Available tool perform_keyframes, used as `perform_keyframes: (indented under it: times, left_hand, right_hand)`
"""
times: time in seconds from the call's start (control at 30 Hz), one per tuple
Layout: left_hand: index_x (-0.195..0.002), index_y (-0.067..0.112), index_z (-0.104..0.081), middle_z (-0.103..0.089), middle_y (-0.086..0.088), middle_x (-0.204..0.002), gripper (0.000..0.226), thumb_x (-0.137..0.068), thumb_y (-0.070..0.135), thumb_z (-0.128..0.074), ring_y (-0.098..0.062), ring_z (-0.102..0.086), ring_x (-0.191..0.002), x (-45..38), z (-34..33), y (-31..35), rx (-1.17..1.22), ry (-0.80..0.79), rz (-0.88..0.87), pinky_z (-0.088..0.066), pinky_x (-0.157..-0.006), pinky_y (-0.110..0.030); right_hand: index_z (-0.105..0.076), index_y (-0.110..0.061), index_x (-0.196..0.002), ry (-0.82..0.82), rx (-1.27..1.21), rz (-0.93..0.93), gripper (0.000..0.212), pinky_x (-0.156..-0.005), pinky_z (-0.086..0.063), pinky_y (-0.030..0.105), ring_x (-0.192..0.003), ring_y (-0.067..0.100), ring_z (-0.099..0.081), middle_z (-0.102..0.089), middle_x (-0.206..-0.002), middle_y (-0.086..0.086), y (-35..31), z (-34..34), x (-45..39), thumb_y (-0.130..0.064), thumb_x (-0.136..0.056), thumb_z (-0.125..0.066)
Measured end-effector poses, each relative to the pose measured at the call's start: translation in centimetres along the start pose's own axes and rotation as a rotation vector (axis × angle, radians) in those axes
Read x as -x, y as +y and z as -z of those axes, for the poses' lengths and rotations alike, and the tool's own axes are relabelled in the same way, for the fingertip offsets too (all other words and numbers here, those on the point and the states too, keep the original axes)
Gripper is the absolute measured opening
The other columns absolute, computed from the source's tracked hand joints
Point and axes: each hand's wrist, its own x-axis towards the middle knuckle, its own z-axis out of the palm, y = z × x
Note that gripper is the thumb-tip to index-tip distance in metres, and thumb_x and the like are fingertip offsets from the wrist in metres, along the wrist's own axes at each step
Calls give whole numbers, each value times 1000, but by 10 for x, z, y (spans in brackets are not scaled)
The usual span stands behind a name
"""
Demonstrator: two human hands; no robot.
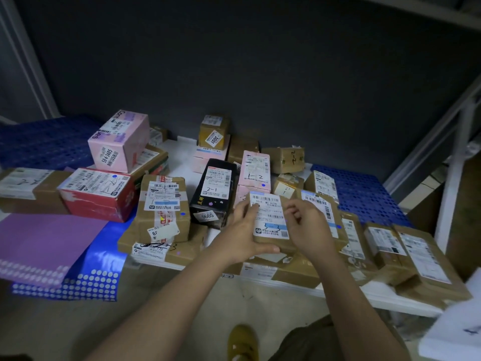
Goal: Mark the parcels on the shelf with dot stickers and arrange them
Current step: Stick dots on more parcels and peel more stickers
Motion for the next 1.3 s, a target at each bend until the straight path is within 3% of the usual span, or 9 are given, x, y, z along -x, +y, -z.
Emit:
perform_keyframes:
  times: [0.1,0.27,0.47,0.67,0.77,0.93,1.07,1.17,1.3]
  left_hand:
    - [-149,20,-13,-11,2,-149,104,-71,52,-74,-22,-18,-138,-10,-4,5,-9,58,15,-28,-110,-38]
    - [-149,23,-18,-21,4,-148,95,-76,48,-72,-18,-25,-136,-9,15,-3,61,19,6,-32,-110,-40]
    - [-140,20,-40,-46,-4,-139,53,-92,32,-57,-22,-43,-126,-17,77,-43,-179,297,49,-42,-102,-41]
    - [-134,18,-46,-59,-5,-123,41,-95,30,-50,-25,-52,-116,-51,130,-82,-163,464,201,-45,-89,-36]
    - [-135,17,-45,-54,-7,-128,42,-95,30,-50,-26,-48,-120,-72,142,-102,-85,487,255,-42,-95,-36]
    - [-138,14,-40,-47,-11,-136,48,-94,29,-51,-29,-45,-125,-114,155,-133,-16,484,284,-40,-102,-43]
    - [-141,13,-34,-41,-12,-142,52,-95,30,-51,-30,-37,-132,-143,166,-155,-12,434,304,-36,-106,-43]
    - [-141,11,-32,-37,-15,-143,54,-94,31,-51,-32,-35,-132,-159,169,-169,8,401,325,-35,-107,-44]
    - [-142,11,-29,-33,-16,-143,56,-94,31,-51,-34,-31,-132,-172,169,-184,24,353,341,-33,-106,-41]
  right_hand:
    - [-66,-13,-106,0,10,-18,19,-66,-39,20,-78,8,-51,-55,-93,-4,-3,1,-3,-6,-93,-52]
    - [-65,-17,-102,-21,-9,23,15,-72,-47,29,-88,14,-58,-62,-97,-1,-15,-7,-17,-11,-94,-54]
    - [-66,-19,-100,-78,9,154,12,-77,-47,30,-90,12,-56,-61,-100,-4,-52,-37,-52,-19,-92,-58]
    - [-65,-24,-87,-143,-204,60,9,-83,-50,32,-87,13,-60,-65,-99,2,-94,-99,-120,-19,-89,-59]
    - [-65,-20,-91,-149,-239,-12,6,-87,-49,33,-95,17,-60,-64,-106,6,-105,-136,-157,-19,-88,-60]
    - [-61,-16,-118,-73,-102,-100,31,-94,-45,34,-109,27,-55,-52,-126,10,-103,-180,-211,-25,-89,-61]
    - [-38,-19,-141,5,-13,-166,64,-105,-32,39,-128,35,-36,-34,-139,13,-100,-206,-250,-37,-86,-65]
    - [-21,-20,-147,59,29,-205,89,-106,-28,42,-134,36,-25,-22,-146,14,-101,-227,-279,-49,-78,-69]
    - [-11,-22,-149,126,80,-238,104,-108,-27,47,-137,38,-19,-13,-152,15,-105,-251,-307,-60,-72,-70]
